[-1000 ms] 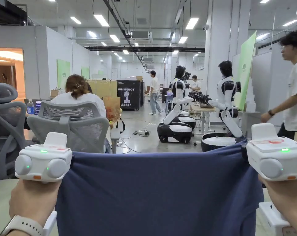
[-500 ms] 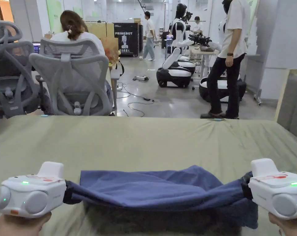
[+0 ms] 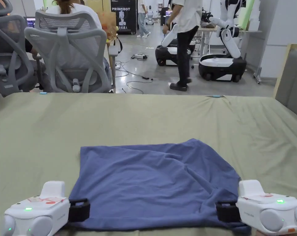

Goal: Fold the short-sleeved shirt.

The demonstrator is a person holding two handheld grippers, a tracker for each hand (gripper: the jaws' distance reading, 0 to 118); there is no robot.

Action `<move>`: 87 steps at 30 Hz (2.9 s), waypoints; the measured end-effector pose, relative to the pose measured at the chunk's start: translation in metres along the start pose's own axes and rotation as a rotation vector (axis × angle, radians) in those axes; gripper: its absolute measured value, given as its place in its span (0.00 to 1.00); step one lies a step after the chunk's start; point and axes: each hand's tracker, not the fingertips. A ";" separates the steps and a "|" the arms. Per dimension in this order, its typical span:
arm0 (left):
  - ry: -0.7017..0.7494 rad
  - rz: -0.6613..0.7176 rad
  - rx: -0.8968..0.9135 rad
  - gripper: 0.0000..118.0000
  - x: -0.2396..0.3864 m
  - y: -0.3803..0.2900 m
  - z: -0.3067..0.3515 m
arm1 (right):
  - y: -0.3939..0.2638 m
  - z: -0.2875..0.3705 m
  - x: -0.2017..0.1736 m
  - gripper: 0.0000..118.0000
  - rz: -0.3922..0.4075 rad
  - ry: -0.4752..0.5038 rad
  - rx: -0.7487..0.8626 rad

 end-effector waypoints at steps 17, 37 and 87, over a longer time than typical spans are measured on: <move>-0.091 0.122 -0.119 0.09 -0.074 -0.011 0.004 | -0.007 0.013 -0.040 0.00 0.030 0.029 0.057; -0.115 0.109 -0.193 0.03 -0.045 -0.040 -0.033 | -0.034 0.025 0.044 1.00 -0.104 -0.033 0.058; 0.031 -0.071 0.332 0.00 0.080 0.052 -0.035 | 0.059 -0.030 -0.061 0.00 -0.048 -0.043 0.272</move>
